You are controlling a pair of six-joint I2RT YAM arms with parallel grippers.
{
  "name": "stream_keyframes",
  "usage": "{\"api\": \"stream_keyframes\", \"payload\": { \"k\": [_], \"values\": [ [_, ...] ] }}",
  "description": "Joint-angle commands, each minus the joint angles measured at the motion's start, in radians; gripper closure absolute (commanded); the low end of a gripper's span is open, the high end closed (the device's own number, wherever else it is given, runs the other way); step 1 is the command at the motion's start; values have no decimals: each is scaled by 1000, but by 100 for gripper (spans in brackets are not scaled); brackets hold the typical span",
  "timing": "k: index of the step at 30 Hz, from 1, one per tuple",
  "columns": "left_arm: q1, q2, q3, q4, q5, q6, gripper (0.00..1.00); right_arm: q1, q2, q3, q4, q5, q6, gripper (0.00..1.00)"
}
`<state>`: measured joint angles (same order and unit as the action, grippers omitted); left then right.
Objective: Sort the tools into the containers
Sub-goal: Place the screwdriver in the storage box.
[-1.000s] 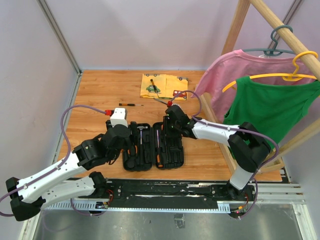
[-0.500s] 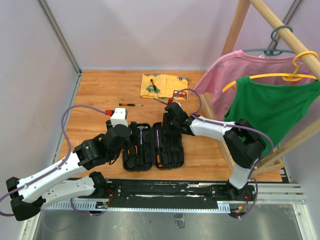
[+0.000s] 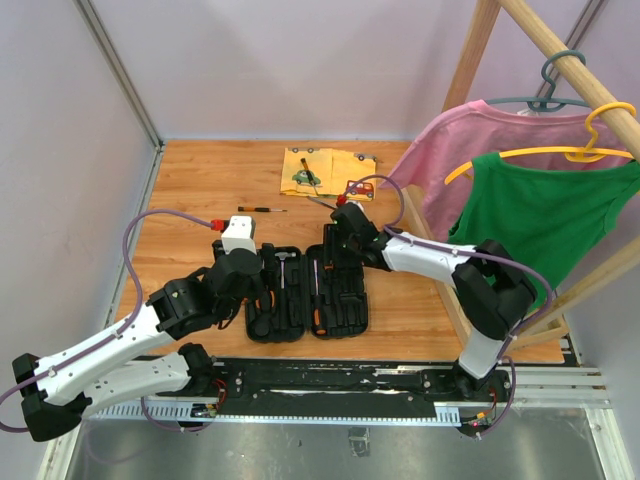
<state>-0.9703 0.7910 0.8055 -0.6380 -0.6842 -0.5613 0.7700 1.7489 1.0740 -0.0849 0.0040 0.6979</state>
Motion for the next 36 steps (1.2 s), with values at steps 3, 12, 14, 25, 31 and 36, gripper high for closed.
{"api": "stream_keyframes", "payload": {
  "k": [3,12,14,25,31,36],
  "values": [
    [5,2,3,0,-28,-8,25,-12,-117,-6,-75,58,-133,47],
    [5,3,3,0,-30,-9,25,-15,-277,-18,-172,136,-374,21],
    [6,1,3,0,-32,-9,25,-16,-315,-34,-190,188,-400,12],
    [5,-1,3,2,-29,-15,23,-71,-588,-239,-205,373,-389,1],
    [6,9,17,31,0,-41,18,-184,-713,-393,-95,131,-330,2],
    [5,67,25,97,51,-45,13,-262,-783,-468,-24,-77,-291,2]
  ]
}}
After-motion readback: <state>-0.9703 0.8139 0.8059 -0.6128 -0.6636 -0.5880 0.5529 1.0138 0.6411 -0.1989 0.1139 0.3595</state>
